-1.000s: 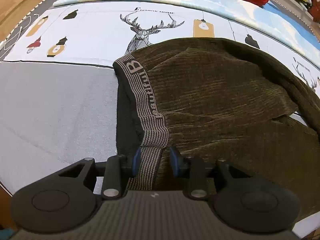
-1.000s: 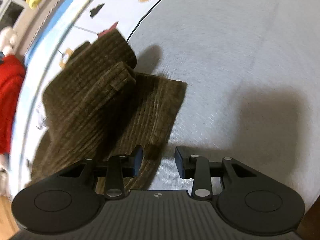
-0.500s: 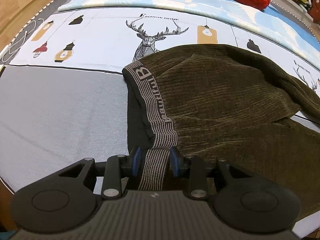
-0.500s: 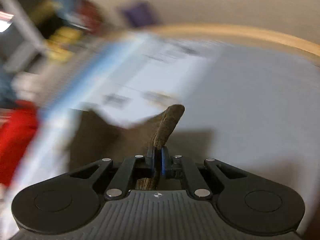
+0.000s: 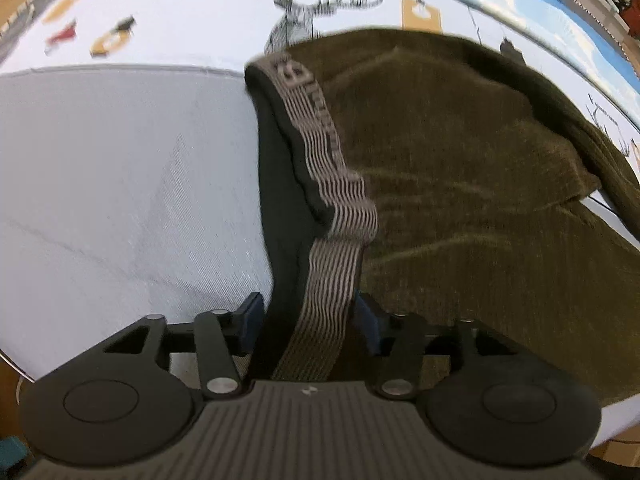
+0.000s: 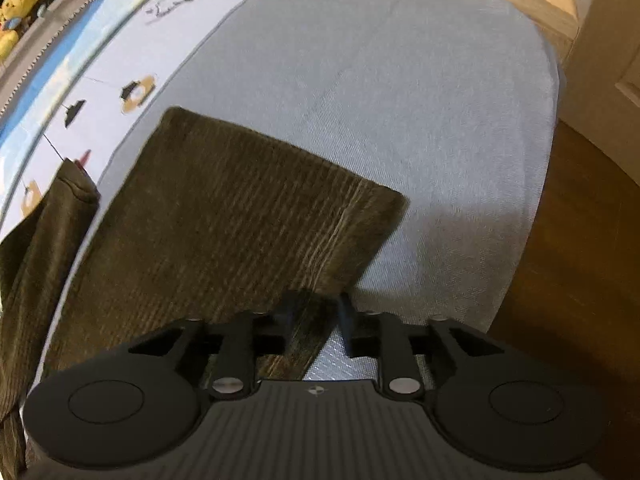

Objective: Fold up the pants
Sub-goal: 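Lift and pull the pants taut between both tools, laying them flat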

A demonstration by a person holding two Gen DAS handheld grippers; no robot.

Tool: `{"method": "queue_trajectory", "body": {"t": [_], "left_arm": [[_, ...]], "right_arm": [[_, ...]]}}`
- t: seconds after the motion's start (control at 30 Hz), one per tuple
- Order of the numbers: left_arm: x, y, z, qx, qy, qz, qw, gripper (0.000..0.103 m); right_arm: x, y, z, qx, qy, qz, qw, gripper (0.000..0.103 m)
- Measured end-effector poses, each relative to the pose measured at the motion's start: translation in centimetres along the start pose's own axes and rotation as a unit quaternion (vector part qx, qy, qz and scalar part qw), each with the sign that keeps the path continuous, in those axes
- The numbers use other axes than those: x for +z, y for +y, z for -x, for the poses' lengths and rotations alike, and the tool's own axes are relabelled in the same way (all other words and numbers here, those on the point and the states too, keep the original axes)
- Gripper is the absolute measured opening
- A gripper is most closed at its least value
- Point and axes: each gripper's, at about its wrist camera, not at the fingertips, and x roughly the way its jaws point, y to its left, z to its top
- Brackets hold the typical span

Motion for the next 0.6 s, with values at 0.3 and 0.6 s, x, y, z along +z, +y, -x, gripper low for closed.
{"method": "queue_trajectory", "body": {"t": [0.3,0.6], "left_arm": [[-0.4,0.1,-2.9,0.012,0.043,-0.007,0.9990,0.069],[-1.1,-1.4,-1.1,0.000,0.008,-0.071,0.9974,0.016]], "right_arm": [[0.6,1.4,-1.8,-0.016,0.005,0.027,0.999,0.012],[1.3,-0.7,0.2,-0.021,-0.022,-0.029,0.999,0.006]]}}
